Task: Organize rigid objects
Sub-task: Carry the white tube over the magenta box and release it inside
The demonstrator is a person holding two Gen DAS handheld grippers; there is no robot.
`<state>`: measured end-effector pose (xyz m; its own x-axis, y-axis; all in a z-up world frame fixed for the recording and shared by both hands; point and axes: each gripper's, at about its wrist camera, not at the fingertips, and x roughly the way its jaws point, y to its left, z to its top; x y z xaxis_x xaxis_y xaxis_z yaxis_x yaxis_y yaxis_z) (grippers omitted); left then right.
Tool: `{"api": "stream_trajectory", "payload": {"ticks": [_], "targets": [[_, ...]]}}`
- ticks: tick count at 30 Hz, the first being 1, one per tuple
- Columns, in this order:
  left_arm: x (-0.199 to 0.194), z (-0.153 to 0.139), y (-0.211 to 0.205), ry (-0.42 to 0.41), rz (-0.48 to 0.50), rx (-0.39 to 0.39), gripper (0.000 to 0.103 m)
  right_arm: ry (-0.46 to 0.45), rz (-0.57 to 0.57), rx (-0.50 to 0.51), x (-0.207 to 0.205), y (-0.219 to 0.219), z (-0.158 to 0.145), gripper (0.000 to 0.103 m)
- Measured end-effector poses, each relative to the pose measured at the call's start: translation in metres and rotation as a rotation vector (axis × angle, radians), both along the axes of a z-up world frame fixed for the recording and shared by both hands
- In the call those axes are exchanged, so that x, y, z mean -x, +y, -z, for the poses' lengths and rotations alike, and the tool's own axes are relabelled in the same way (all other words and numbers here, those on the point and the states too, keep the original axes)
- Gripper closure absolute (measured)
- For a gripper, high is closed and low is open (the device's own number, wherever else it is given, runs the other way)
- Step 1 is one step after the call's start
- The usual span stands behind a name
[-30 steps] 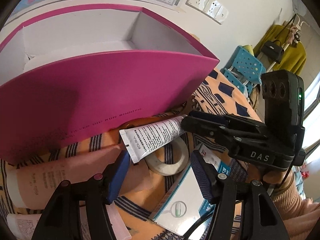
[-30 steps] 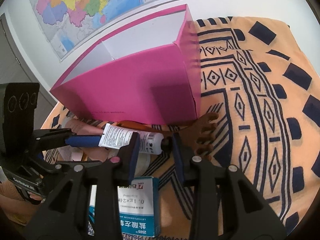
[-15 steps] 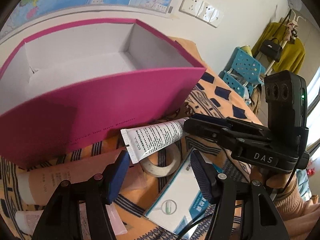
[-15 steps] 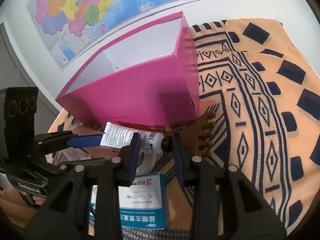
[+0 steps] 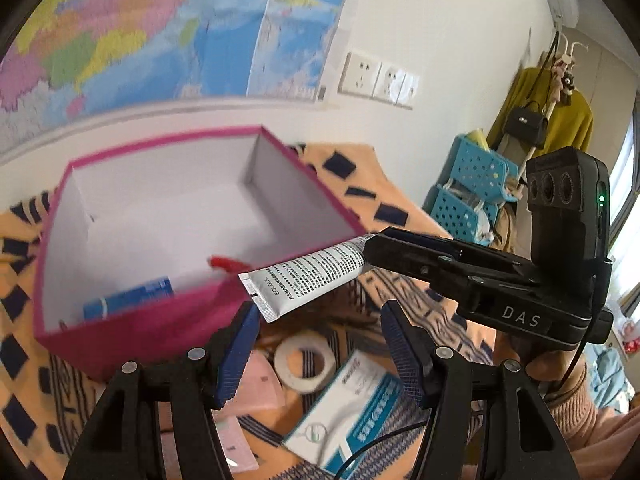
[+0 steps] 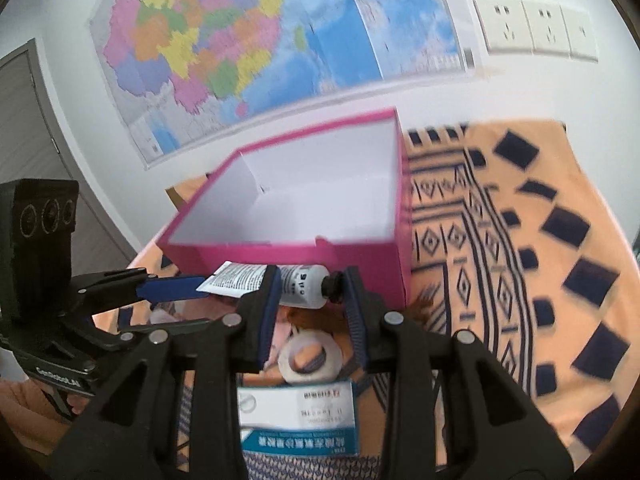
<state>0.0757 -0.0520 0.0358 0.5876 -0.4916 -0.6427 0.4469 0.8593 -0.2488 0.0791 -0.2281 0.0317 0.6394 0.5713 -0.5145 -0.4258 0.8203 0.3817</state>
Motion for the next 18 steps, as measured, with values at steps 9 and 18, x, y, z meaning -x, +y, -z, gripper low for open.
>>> {"api": "stream_trajectory", "payload": {"ticks": [9,18], "targets": [[-0.033,-0.011,0.0,-0.005,-0.014,0.01,0.039,-0.029,0.005,-0.021,-0.038,0.001,-0.02,0.067],[-0.062,0.017,0.004,0.066,-0.043,-0.007,0.039,0.021,0.004,0.019,-0.061,0.01,-0.003,0.067]]}}
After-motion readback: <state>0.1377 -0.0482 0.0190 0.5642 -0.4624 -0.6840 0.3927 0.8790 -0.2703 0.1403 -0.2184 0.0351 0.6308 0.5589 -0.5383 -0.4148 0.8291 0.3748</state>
